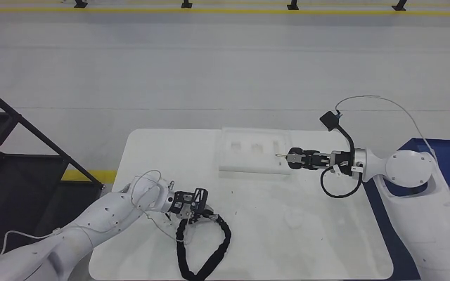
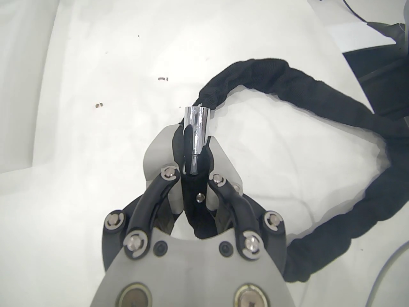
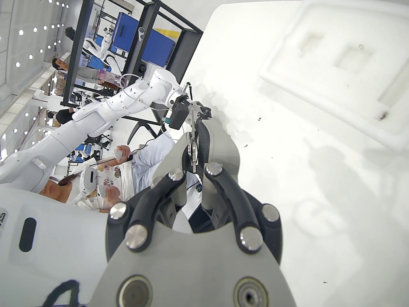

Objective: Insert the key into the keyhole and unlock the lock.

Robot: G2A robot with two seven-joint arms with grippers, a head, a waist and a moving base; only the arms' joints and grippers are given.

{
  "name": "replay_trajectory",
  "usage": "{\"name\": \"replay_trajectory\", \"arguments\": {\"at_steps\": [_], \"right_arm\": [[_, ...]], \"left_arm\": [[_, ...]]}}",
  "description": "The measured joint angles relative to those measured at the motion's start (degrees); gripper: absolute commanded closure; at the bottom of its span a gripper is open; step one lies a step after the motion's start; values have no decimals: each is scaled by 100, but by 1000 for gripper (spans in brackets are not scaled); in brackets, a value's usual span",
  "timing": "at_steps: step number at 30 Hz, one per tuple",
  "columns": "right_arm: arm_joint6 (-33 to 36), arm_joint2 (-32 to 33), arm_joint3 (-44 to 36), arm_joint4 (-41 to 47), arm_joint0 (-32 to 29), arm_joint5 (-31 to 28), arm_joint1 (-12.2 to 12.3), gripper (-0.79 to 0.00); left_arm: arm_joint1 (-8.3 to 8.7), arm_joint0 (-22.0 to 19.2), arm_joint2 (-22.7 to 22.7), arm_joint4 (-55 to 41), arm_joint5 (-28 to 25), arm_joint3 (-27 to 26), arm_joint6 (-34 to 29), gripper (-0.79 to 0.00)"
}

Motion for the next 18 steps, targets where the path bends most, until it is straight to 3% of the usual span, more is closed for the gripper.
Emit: {"name": "replay_trajectory", "arguments": {"at_steps": [7,18], "right_arm": [[0,0,0,0,0,0,0,0],[-3,-2,-4,0,-3,0,0,0]], "left_arm": [[189,-8,-411,-369,-477,-443,163,0],[441,-74,-980,-1464,-492,-1192,85,0]]}}
